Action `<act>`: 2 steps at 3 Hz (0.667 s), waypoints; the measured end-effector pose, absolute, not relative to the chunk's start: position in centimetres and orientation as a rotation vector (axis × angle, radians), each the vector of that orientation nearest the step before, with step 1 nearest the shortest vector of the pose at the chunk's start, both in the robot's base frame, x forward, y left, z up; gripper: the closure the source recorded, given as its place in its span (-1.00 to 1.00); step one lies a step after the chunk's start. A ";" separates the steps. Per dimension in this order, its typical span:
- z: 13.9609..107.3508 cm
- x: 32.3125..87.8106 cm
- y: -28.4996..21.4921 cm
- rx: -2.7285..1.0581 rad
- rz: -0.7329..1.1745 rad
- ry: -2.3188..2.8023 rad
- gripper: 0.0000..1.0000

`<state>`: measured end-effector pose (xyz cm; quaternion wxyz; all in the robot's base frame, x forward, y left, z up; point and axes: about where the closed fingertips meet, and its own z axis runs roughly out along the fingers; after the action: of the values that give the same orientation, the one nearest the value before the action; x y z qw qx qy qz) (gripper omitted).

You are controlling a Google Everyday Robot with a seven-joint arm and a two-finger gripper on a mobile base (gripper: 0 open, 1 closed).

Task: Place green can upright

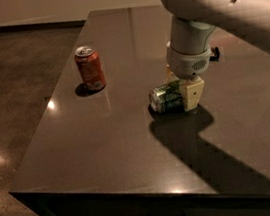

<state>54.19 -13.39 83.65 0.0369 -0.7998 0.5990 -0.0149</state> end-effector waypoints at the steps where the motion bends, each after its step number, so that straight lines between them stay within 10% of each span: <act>1: 84.2 54.7 -13.6 -2.450 -0.088 1.806 0.60; 2: 85.7 55.4 -13.7 -2.444 -0.152 1.698 0.99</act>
Offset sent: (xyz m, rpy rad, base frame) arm 0.0213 -0.0055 0.0404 0.0532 -0.2036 0.1514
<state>55.44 -13.70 85.68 0.0808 -0.8175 0.5680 -0.0509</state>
